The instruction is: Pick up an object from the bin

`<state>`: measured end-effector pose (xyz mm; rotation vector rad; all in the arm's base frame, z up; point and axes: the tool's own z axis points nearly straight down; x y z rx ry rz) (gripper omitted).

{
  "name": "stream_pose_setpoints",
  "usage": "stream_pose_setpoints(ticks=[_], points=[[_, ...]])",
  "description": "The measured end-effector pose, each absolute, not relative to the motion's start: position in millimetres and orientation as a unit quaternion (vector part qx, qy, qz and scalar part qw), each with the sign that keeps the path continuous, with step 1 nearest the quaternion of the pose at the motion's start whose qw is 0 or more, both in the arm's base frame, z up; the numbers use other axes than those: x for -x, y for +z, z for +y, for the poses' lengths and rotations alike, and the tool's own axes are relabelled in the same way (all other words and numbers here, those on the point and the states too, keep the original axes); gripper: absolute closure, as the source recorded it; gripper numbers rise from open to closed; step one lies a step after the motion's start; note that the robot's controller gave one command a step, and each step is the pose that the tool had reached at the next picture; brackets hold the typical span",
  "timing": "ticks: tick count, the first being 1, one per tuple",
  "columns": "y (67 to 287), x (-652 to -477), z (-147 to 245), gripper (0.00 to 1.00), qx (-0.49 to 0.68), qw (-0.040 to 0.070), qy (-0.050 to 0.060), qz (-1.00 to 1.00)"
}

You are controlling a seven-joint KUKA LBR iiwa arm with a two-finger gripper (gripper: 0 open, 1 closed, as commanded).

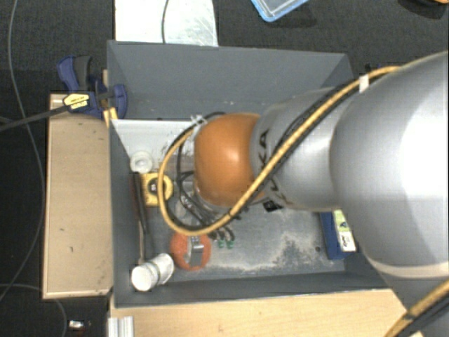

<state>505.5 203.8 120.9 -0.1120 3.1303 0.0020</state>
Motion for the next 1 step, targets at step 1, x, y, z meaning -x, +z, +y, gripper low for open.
stream_pose_setpoints(ticks=[1], points=[[93.3, -524.4, 184.4, 0.00, 0.004, 0.004, 0.001, 1.000]])
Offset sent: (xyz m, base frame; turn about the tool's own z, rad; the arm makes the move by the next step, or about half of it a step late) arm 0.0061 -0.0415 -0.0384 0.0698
